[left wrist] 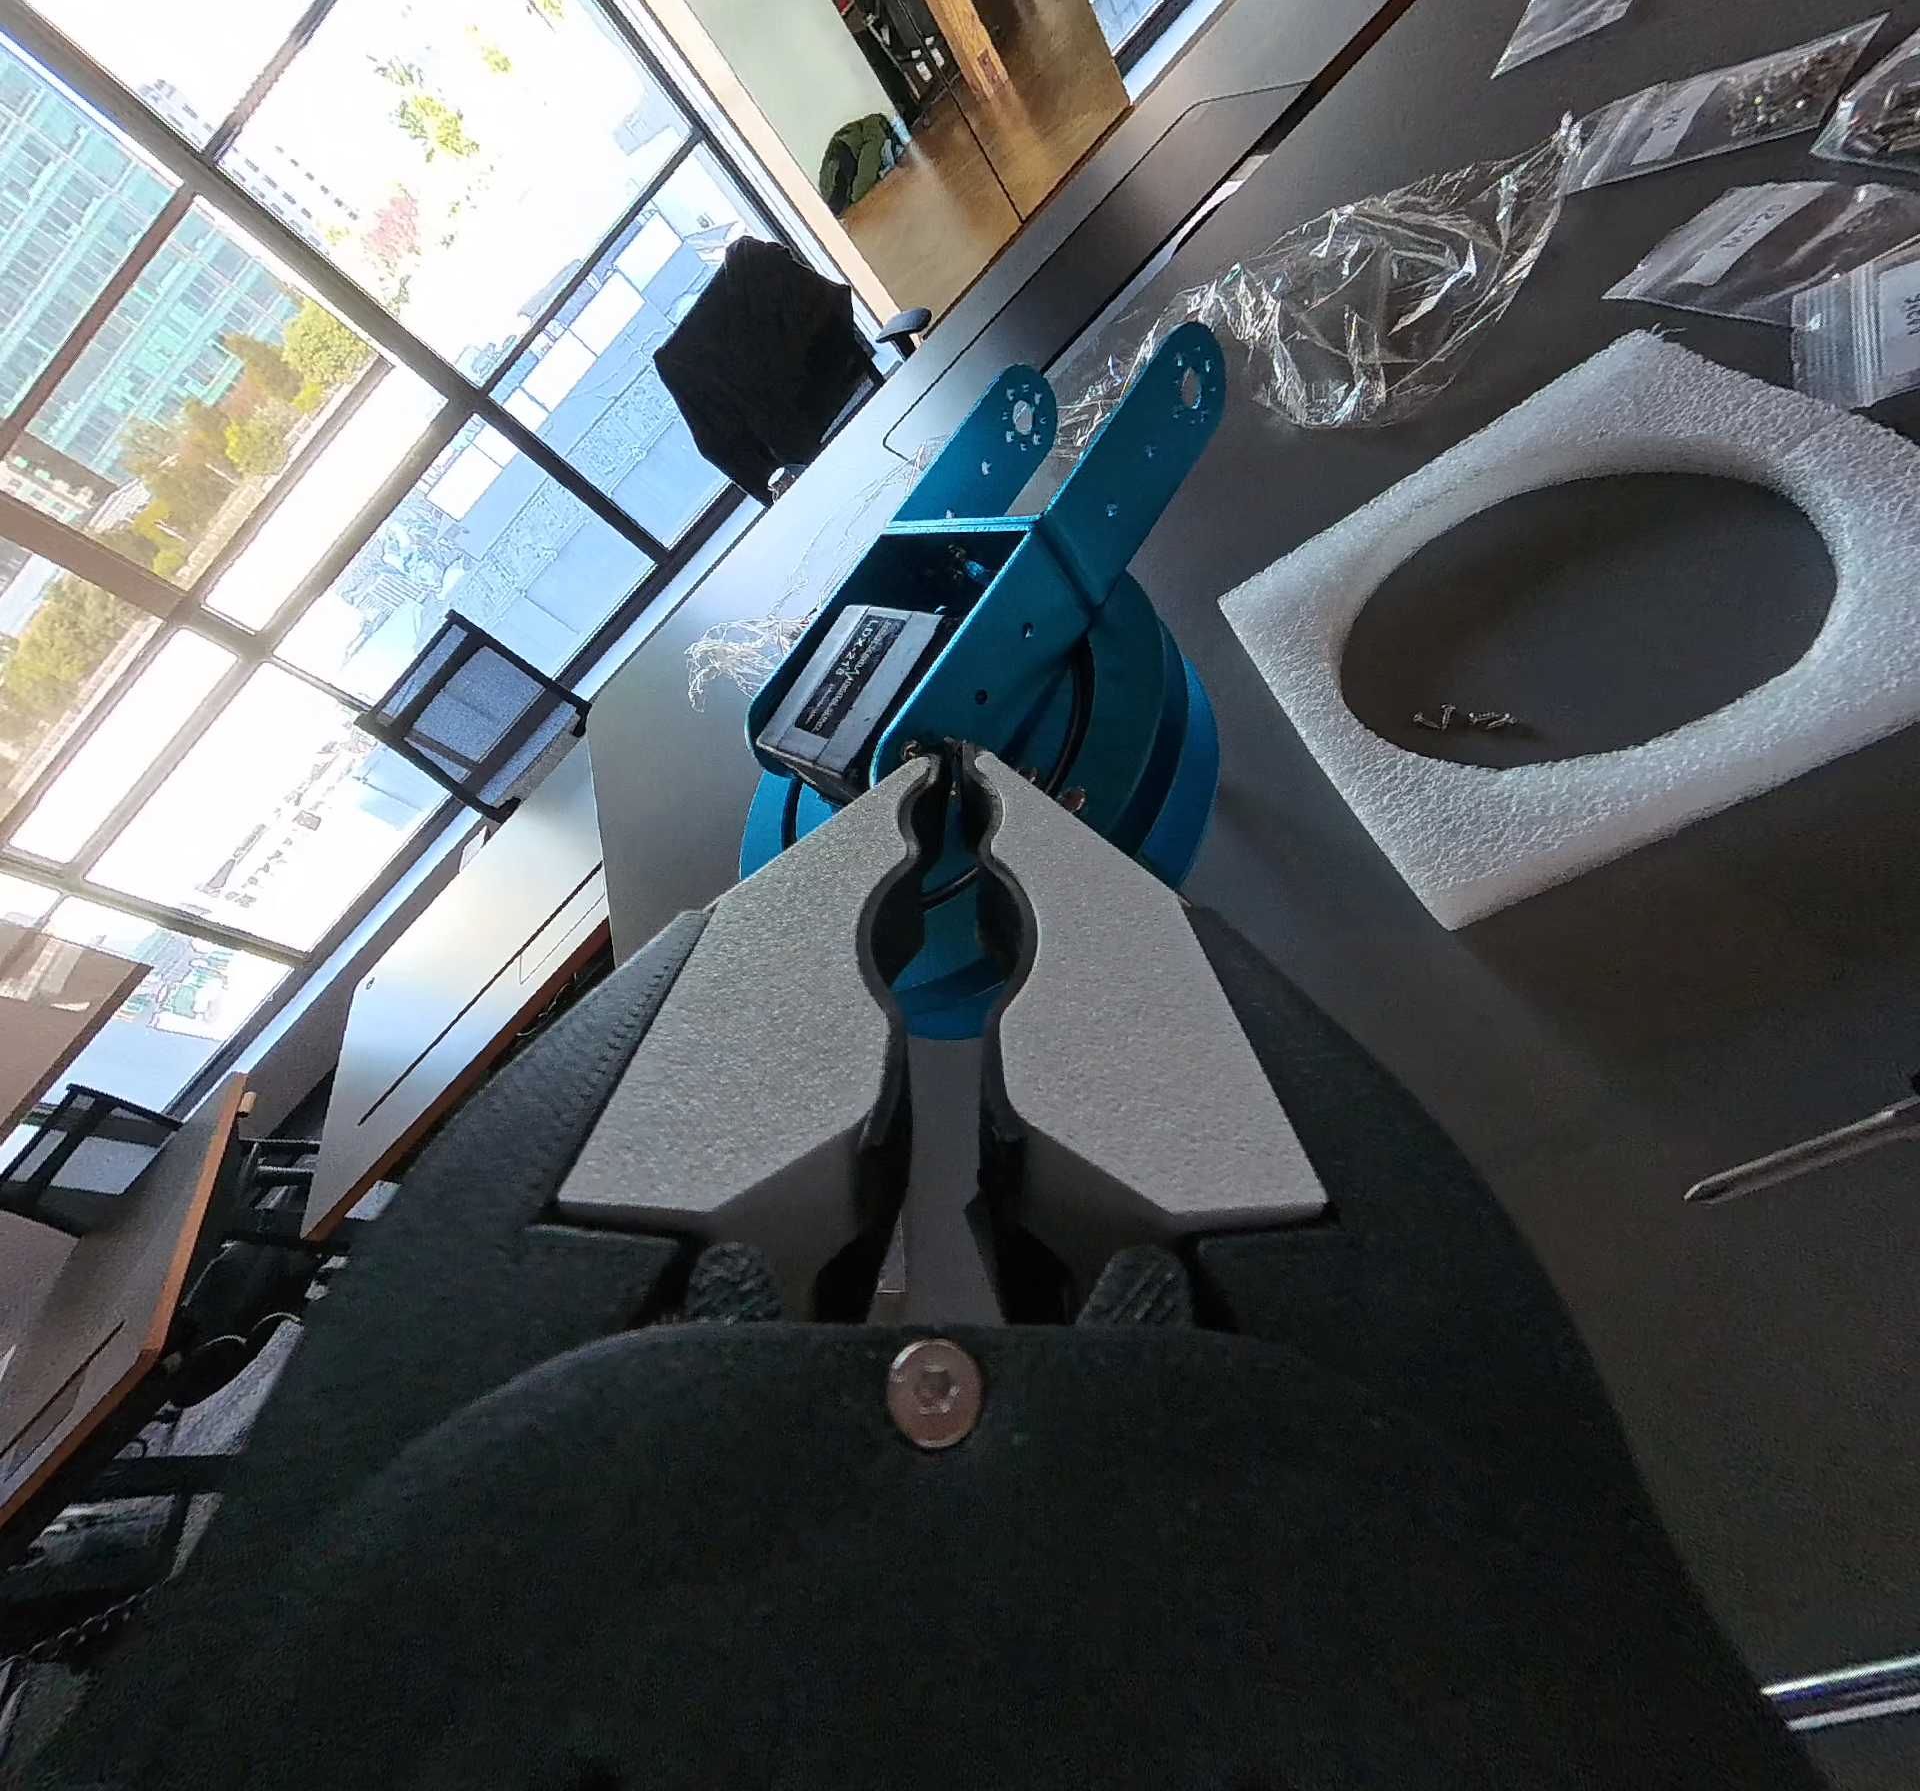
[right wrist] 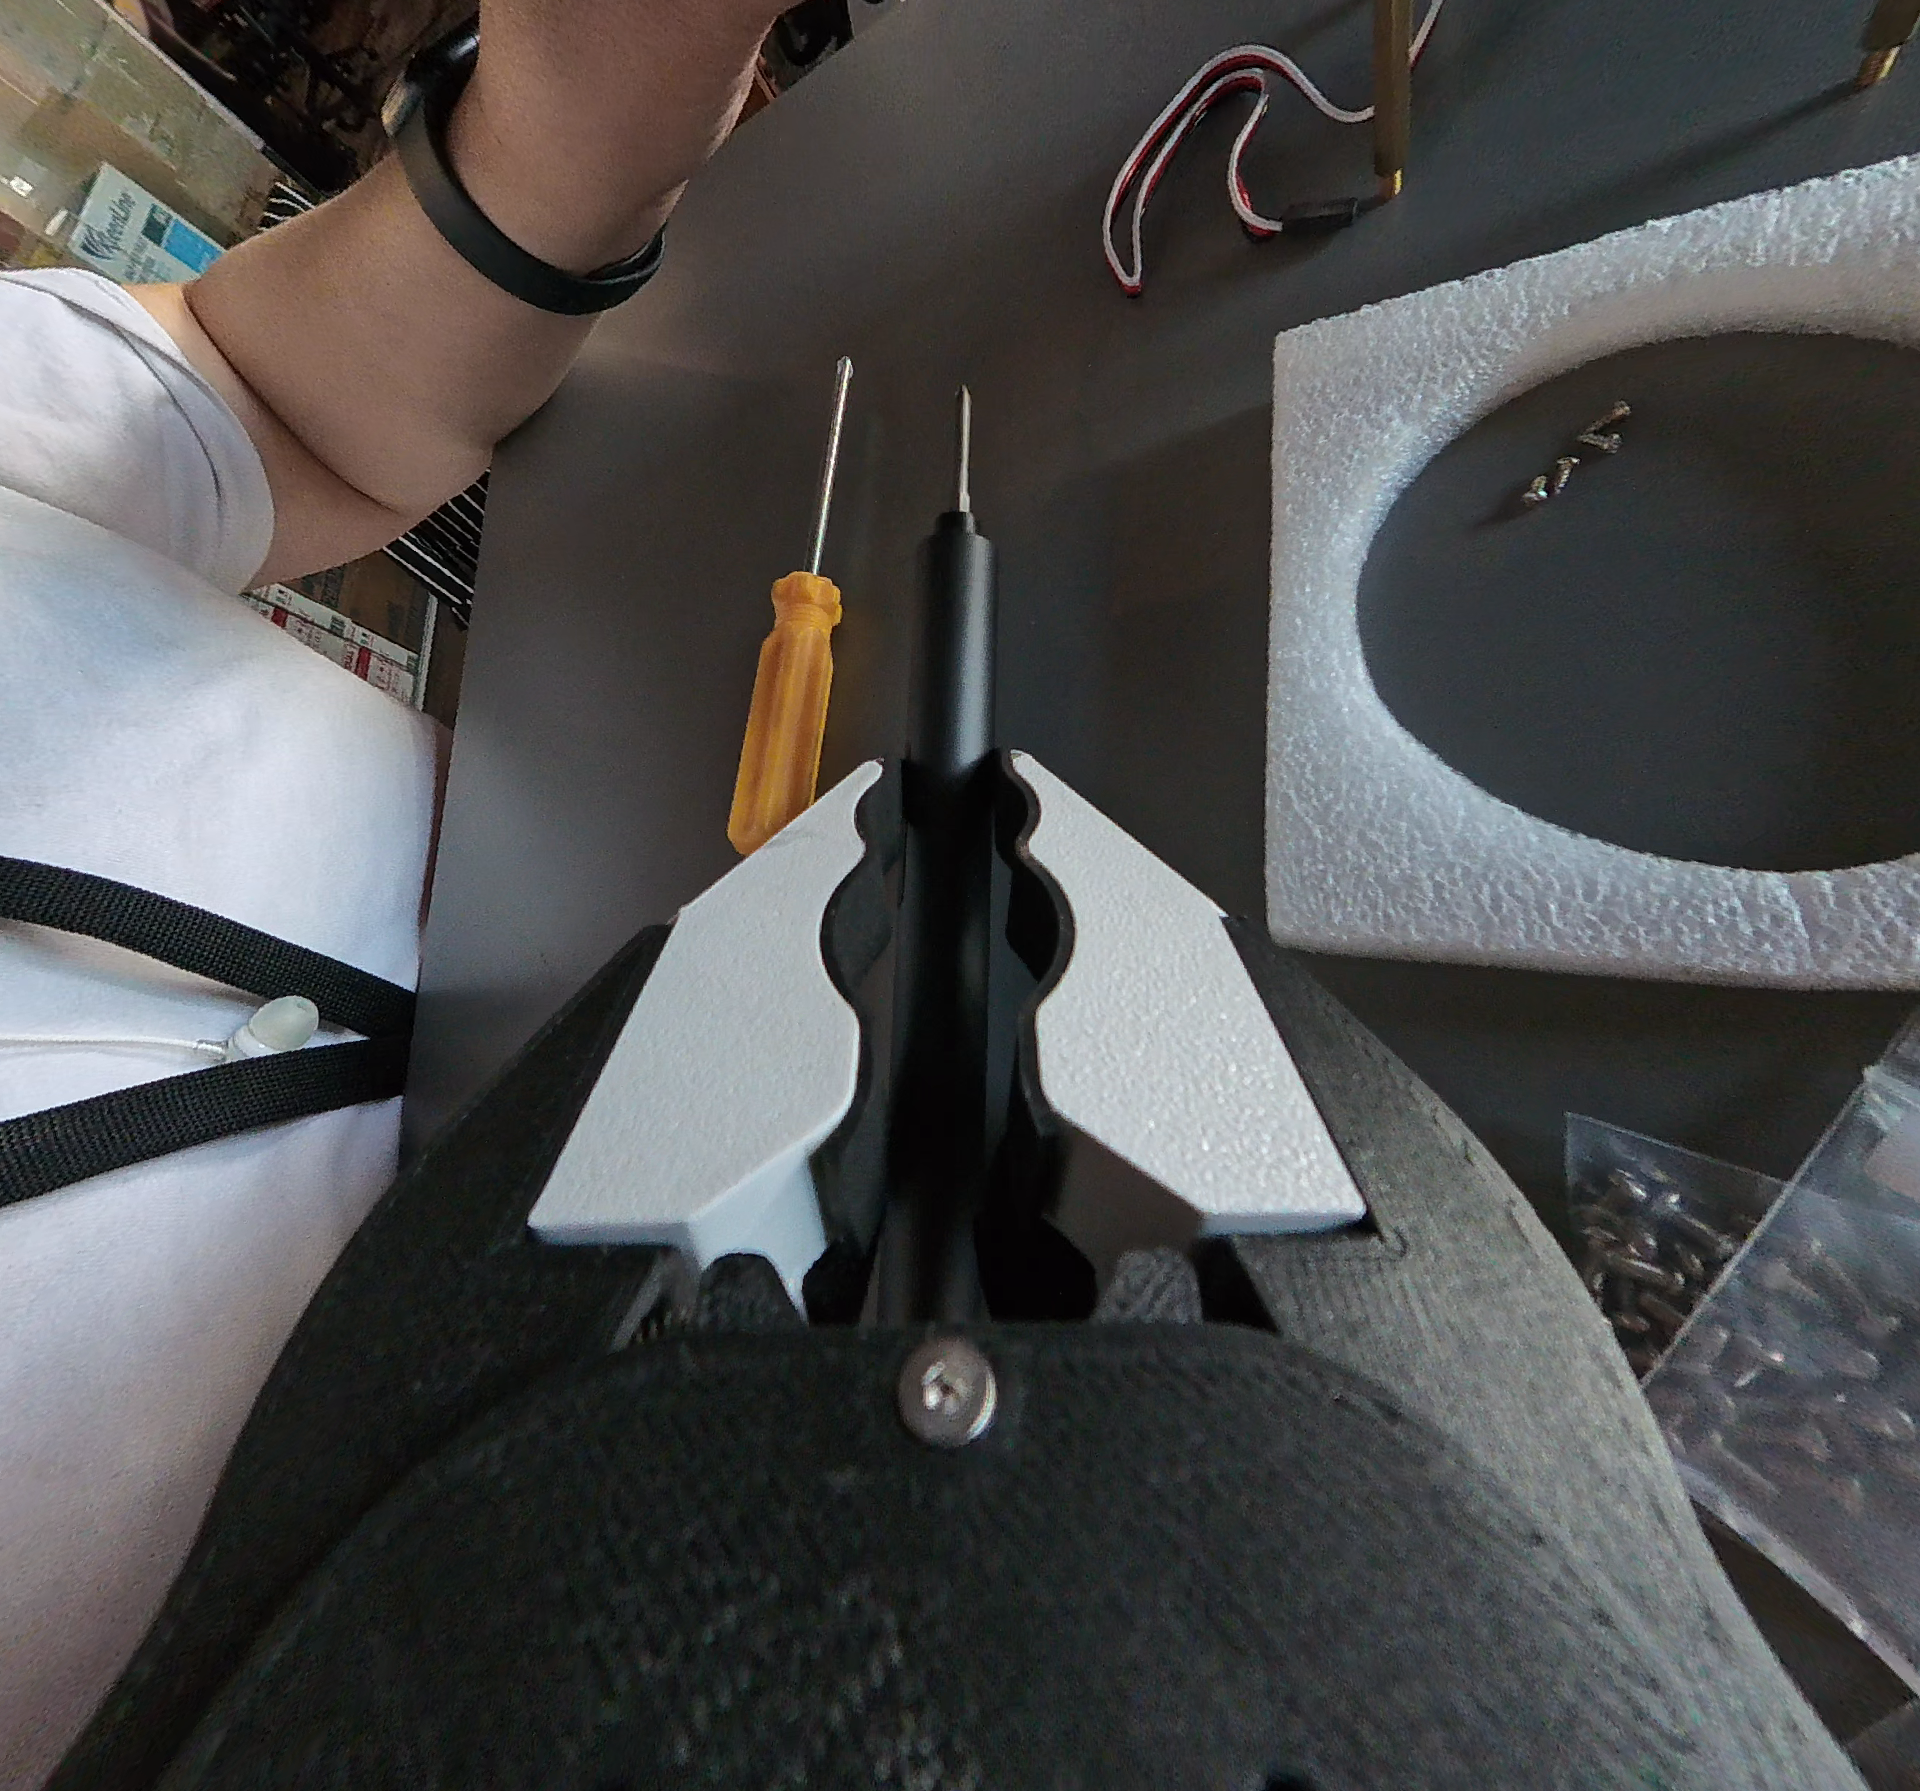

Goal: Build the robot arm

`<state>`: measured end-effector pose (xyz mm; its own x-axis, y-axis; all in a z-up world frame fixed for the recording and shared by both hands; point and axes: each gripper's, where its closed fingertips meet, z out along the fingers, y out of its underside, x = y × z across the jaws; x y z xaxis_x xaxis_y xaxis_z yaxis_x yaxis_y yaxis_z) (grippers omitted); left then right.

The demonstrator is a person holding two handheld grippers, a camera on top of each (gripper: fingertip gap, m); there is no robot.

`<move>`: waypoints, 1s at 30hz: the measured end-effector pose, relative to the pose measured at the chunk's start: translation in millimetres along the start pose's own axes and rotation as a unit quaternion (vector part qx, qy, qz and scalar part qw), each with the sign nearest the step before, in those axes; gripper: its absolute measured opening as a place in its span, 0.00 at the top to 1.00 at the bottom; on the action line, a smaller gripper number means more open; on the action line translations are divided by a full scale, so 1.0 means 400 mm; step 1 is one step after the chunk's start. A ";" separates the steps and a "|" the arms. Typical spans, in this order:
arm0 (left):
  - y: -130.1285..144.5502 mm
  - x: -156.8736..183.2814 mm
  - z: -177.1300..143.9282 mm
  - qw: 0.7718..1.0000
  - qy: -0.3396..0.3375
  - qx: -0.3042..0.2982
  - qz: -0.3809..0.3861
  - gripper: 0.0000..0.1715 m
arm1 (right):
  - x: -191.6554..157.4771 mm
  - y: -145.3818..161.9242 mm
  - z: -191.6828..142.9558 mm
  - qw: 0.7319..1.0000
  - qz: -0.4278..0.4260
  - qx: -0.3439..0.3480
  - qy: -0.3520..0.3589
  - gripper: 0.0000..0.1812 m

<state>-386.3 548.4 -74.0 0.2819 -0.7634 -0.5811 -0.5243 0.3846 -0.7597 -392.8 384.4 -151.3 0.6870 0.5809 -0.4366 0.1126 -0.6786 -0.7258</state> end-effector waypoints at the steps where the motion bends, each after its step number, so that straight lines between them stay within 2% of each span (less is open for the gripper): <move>1: 0.000 0.000 0.000 1.000 0.000 0.001 -0.001 1.00 | 0.001 0.000 0.000 1.000 0.000 0.000 0.000 0.91; 15: -0.007 -0.006 -0.020 0.999 0.012 0.018 -0.027 0.97 | 0.003 0.001 0.000 1.000 0.002 -0.001 0.000 0.91; 18: -0.022 -0.013 -0.052 0.997 0.021 0.038 -0.070 0.96 | 0.007 -0.003 -0.005 1.000 0.003 0.005 0.001 0.91; 20: -0.029 -0.029 -0.087 0.990 0.026 0.056 -0.130 0.96 | 0.014 -0.011 -0.013 1.000 0.005 0.014 0.009 0.91; 23: -0.026 -0.040 -0.141 0.960 0.070 0.081 -0.260 0.90 | 0.019 -0.029 -0.027 0.999 0.022 0.036 0.009 0.91; 26: -0.027 0.005 -0.186 0.900 0.174 0.110 -0.383 0.86 | 0.006 -0.053 -0.035 0.997 0.046 0.063 -0.015 0.91; 30: -0.031 0.106 -0.226 0.824 0.296 0.119 -0.469 0.86 | -0.016 -0.077 -0.034 0.991 0.079 0.094 -0.059 0.91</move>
<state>-440.4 464.6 -62.8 -0.0046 -0.8749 0.4843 -0.1071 -0.4811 -0.8701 -390.9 395.3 -118.8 0.5955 0.5300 -0.6037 -0.1330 -0.6760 -0.7248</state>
